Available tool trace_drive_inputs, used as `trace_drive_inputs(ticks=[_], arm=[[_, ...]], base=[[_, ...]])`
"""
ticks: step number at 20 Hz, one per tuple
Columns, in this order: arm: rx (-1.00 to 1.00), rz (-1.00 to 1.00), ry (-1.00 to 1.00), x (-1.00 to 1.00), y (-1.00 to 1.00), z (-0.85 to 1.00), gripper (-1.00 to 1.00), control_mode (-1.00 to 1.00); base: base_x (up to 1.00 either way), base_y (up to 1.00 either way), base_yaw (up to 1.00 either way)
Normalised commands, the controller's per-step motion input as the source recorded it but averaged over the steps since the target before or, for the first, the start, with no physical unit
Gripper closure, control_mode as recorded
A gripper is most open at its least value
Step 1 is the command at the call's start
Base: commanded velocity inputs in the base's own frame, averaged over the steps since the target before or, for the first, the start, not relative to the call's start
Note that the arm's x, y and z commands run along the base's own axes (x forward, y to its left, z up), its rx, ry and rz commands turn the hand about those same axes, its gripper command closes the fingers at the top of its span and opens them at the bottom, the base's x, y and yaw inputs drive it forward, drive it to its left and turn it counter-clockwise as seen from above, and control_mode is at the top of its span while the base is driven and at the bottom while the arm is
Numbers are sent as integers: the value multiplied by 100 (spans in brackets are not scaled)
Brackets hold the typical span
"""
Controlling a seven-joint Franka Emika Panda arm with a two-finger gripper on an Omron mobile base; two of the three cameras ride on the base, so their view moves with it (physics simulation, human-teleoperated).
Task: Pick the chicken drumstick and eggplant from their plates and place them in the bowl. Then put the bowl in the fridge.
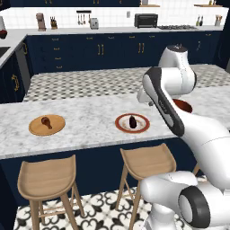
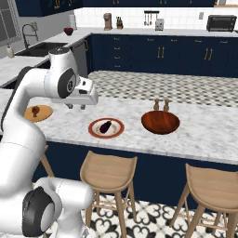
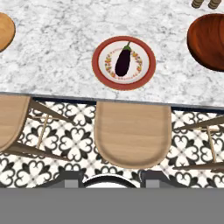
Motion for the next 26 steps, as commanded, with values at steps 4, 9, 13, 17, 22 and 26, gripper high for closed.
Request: trace_drive_inputs(ticks=[4, 9, 13, 17, 22, 26], arm=[[0, 0, -6, -14, 25, -16, -100, -100], [-4, 0, 0, 16, 100, -14, -100, -100], [0, 7, 4, 66, 100, -12, -100, -100], [1, 15, 5, 69, 98, -7, -100, -100], [0, 16, 22, 39, 100, 0, -100, -100], [0, 10, 20, 28, 99, -10, -100, -100]], base=[[0, 0, 0], [0, 0, 0], [0, 0, 0], [0, 0, 0], [0, 0, 0], [0, 0, 0]])
